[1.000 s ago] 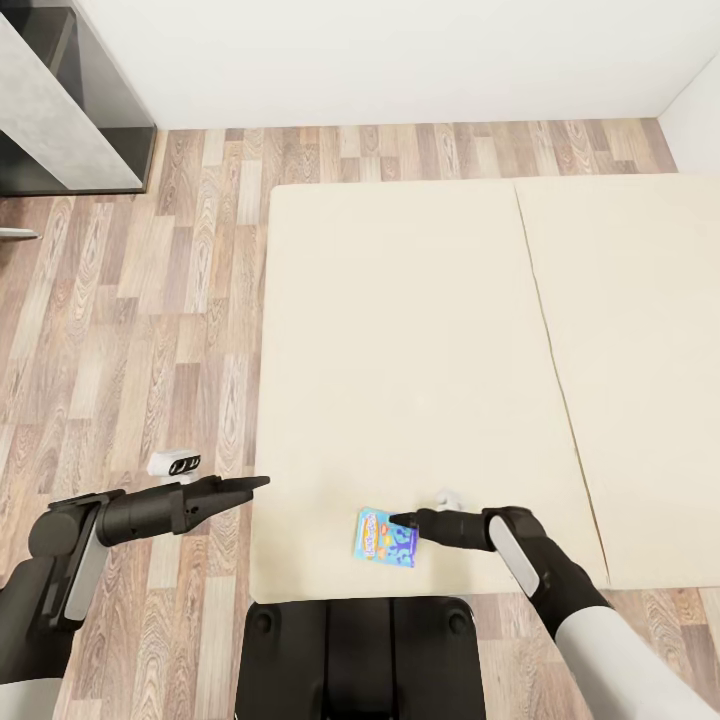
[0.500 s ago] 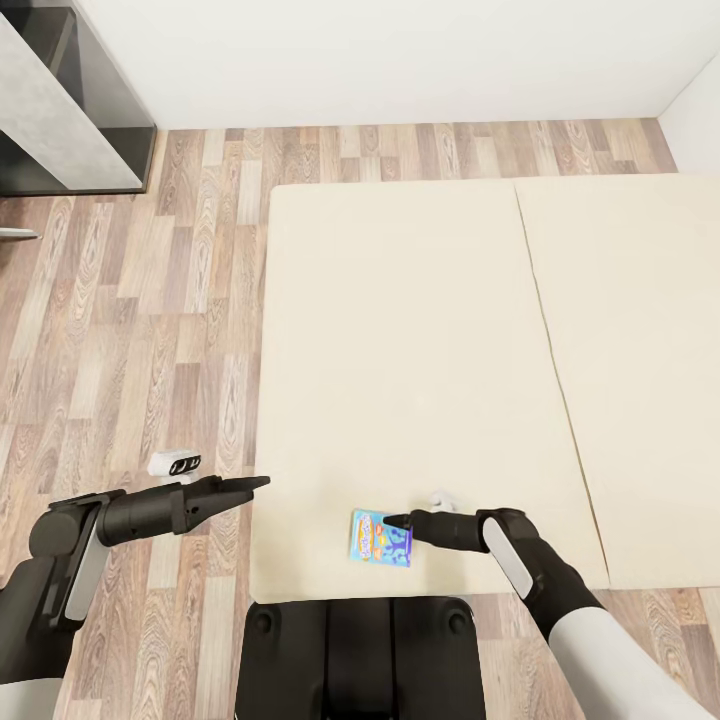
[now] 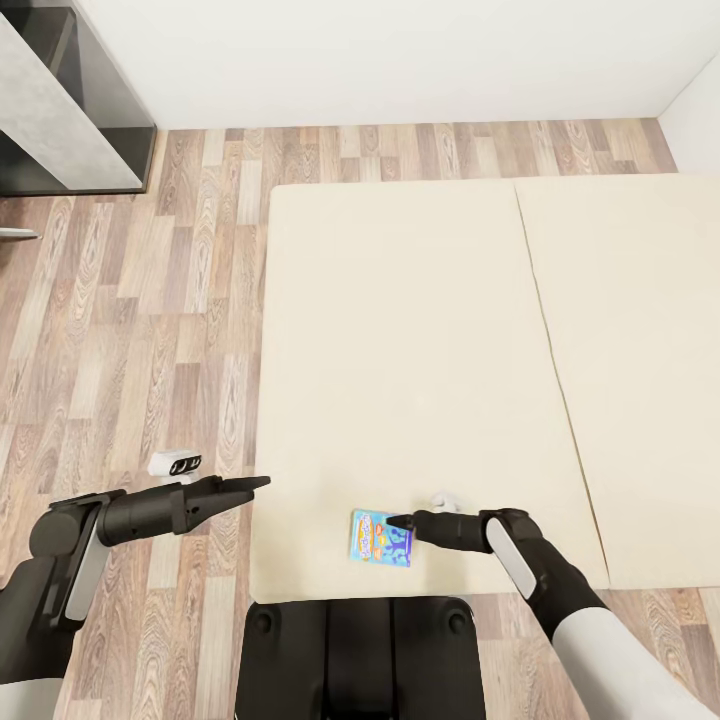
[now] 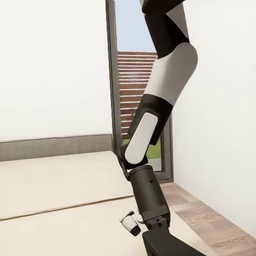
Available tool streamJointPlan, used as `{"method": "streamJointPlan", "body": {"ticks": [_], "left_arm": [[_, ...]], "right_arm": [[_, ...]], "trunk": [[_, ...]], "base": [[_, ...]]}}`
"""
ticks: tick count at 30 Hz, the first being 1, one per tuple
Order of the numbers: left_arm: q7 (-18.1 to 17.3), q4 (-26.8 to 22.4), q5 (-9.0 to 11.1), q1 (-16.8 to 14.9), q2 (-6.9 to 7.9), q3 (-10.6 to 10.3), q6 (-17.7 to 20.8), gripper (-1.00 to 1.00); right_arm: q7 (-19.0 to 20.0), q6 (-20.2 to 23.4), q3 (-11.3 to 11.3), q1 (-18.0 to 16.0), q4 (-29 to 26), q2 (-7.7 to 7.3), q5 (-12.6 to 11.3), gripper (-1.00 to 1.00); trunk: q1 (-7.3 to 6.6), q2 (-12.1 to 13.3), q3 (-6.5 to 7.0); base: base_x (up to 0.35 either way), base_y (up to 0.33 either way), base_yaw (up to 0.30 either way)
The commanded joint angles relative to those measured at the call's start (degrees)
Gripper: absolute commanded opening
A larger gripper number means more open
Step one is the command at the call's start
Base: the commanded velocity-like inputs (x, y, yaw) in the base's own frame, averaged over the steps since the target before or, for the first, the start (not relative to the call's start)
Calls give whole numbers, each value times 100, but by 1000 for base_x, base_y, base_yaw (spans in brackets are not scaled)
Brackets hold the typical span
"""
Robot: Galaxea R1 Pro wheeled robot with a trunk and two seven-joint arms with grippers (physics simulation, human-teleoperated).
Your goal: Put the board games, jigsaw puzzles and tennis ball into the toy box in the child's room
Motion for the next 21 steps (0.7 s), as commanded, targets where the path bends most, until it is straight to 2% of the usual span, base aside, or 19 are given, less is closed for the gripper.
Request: {"method": "streamJointPlan", "body": {"ticks": [1,12,21], "left_arm": [[-22,-1,-4,-1,1,-1,61,100],[-16,-1,-4,-1,-1,-2,59,100],[-5,-1,-4,-1,-4,-2,57,100]], "right_arm": [[8,17,12,-2,-4,-9,-5,100],[0,-8,11,-1,-1,14,-8,100],[-1,-286,11,-20,160,58,-1,100]], "trunk": [[3,-9,-6],[3,-9,-6],[3,-9,-6]], "base": [[0,0,0],[0,0,0],[0,0,0]]}}
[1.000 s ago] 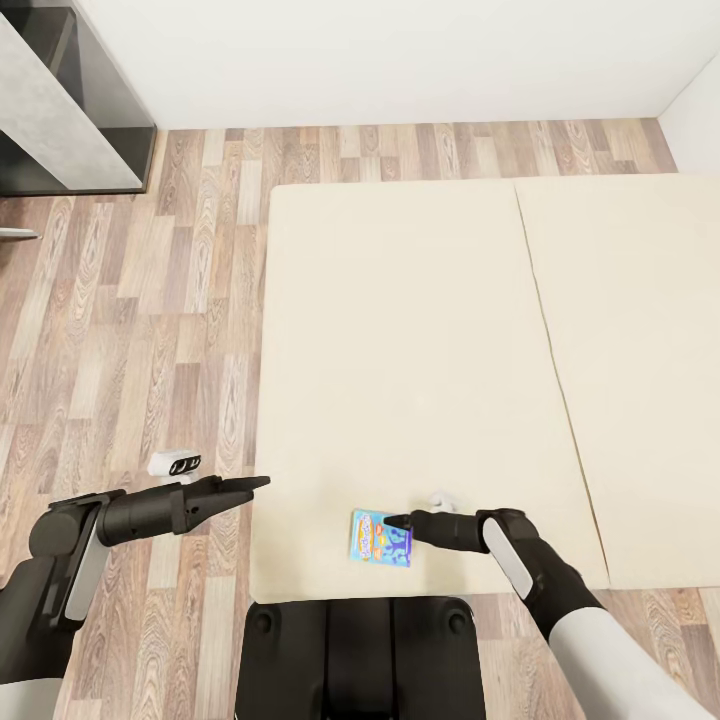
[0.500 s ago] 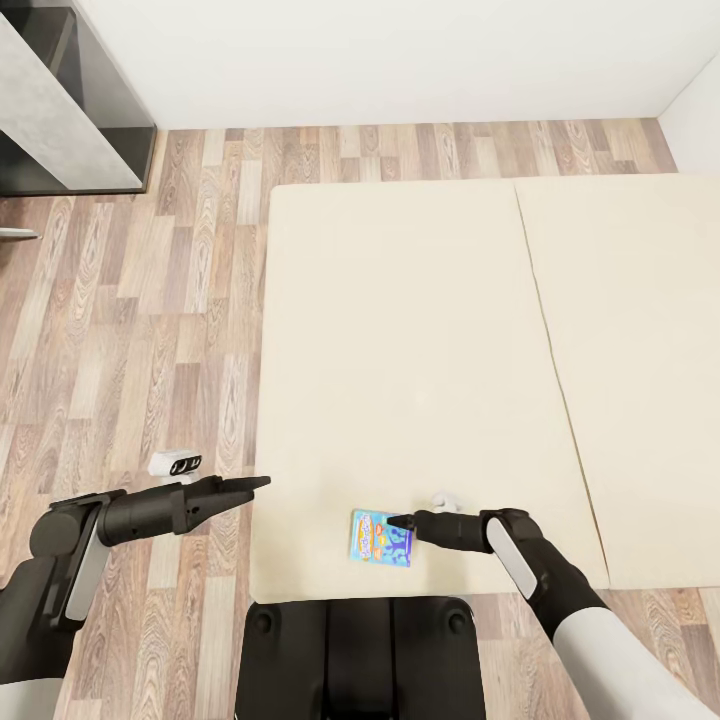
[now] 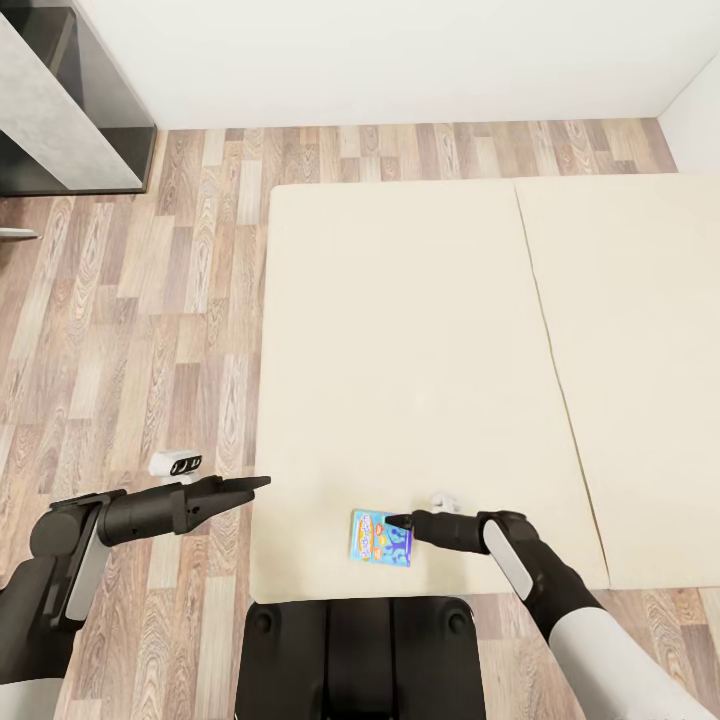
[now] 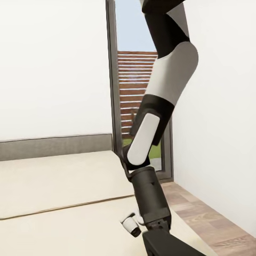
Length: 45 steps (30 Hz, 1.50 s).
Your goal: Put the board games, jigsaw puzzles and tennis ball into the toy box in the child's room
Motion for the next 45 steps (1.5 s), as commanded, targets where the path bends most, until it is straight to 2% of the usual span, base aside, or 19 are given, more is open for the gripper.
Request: {"method": "streamJointPlan", "body": {"ticks": [1,11,27,35,45], "left_arm": [[-22,-2,-4,-1,0,0,60,100],[-20,-2,-6,-1,-8,-5,56,100],[-11,-2,-12,-1,-14,-9,55,100],[-11,-2,-12,-1,-14,-9,59,100],[-19,-2,-12,-1,-6,-9,60,100]], "right_arm": [[3,7,13,-9,21,-4,-13,100],[2,-175,13,-42,157,2,-5,100],[7,-233,5,-62,318,21,155,100],[10,-226,19,-70,325,156,186,100],[13,-233,29,-68,317,186,206,100]], "trunk": [[3,-9,-6],[3,-9,-6],[3,-9,-6],[3,-9,-6],[3,-9,-6]], "base": [[0,0,0],[0,0,0],[0,0,0],[0,0,0],[0,0,0]]}}
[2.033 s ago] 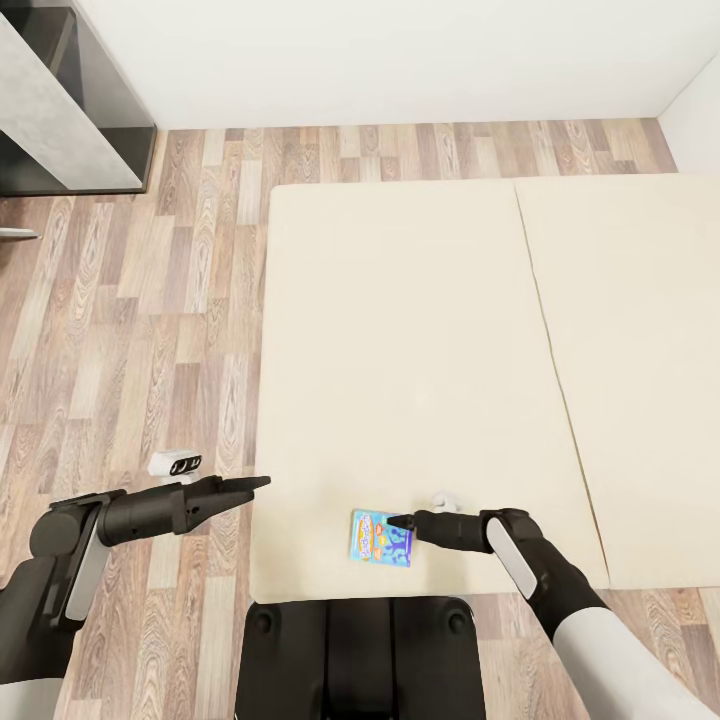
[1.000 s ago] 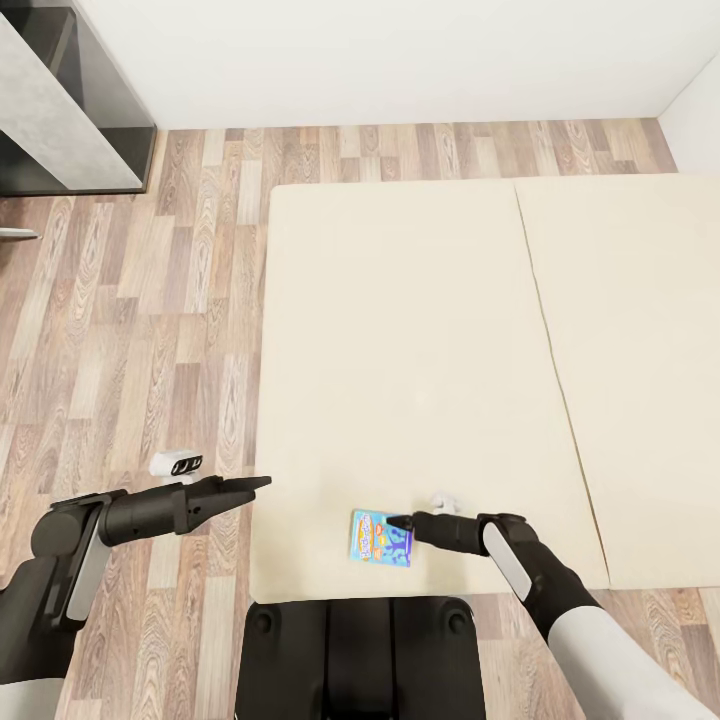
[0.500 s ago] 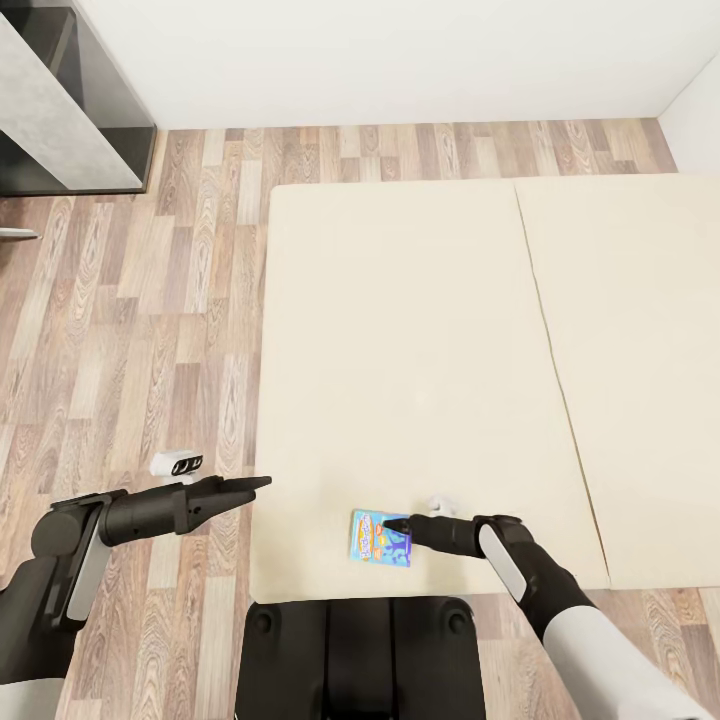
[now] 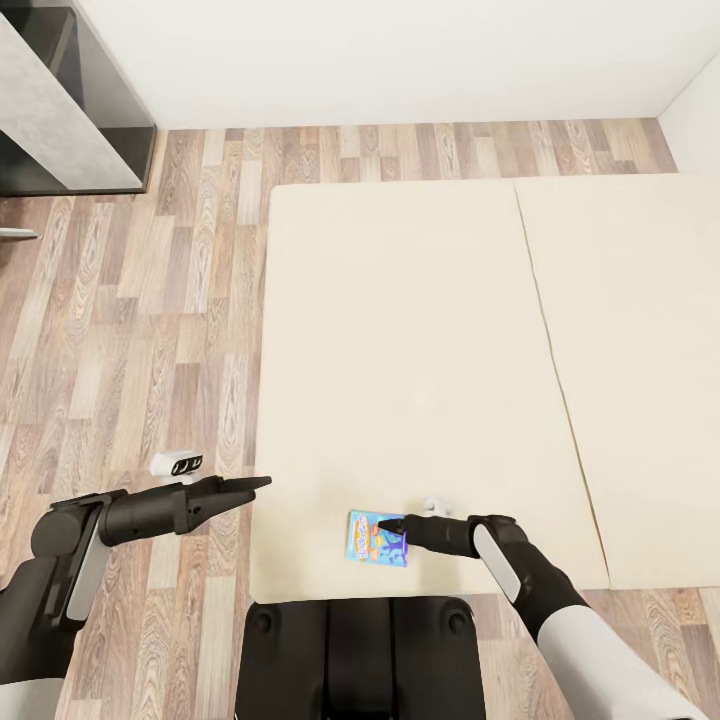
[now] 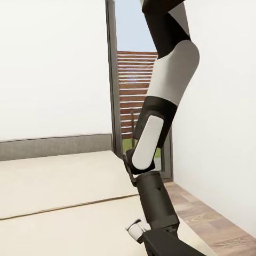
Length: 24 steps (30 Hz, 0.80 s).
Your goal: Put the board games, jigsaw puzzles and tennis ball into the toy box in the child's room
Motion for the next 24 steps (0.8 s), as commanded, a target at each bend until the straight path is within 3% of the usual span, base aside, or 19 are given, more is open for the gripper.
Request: {"method": "streamJointPlan", "body": {"ticks": [1,24], "left_arm": [[-22,-2,-4,-1,1,0,60,100],[-36,-2,0,-1,4,8,57,100]], "right_arm": [[-1,21,15,-1,-5,-5,-18,100],[20,39,17,2,-23,41,-30,100]], "trunk": [[3,-9,-6],[3,-9,-6]], "base": [[0,0,0],[0,14,0]]}}
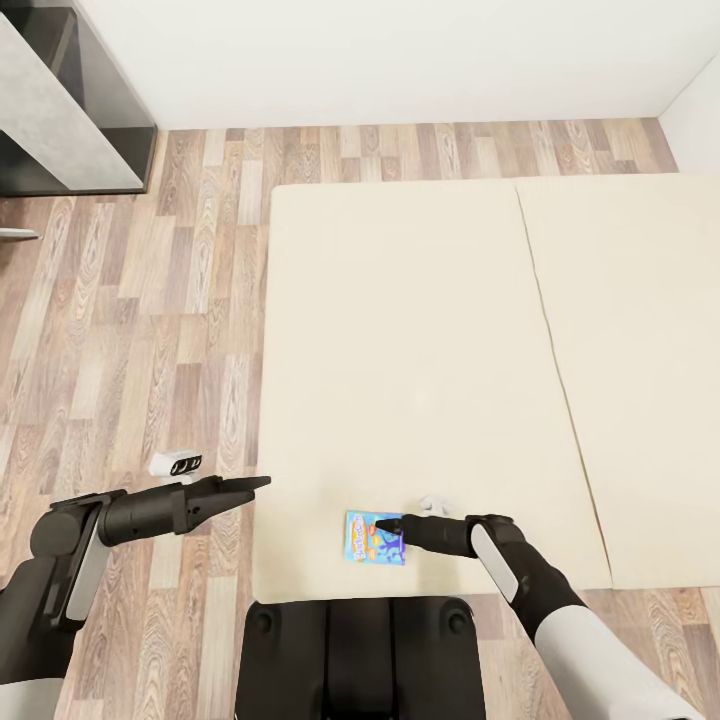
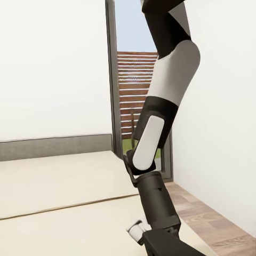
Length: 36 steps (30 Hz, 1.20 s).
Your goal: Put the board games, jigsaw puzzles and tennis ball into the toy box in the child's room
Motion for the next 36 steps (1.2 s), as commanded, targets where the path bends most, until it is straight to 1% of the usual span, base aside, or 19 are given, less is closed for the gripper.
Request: {"method": "streamJointPlan", "body": {"ticks": [1,15,36], "left_arm": [[-23,-1,-3,-1,3,0,62,100],[-26,-1,1,-1,5,0,67,100],[-35,-1,1,-1,9,0,68,100]], "right_arm": [[-2,22,15,-1,-5,-4,-19,100],[1,22,14,-3,-5,2,-20,100],[2,22,16,0,-5,2,-21,100]], "trunk": [[3,-9,-6],[3,-9,-6],[3,-9,-6]], "base": [[0,17,0],[0,21,0],[0,123,0]]}}
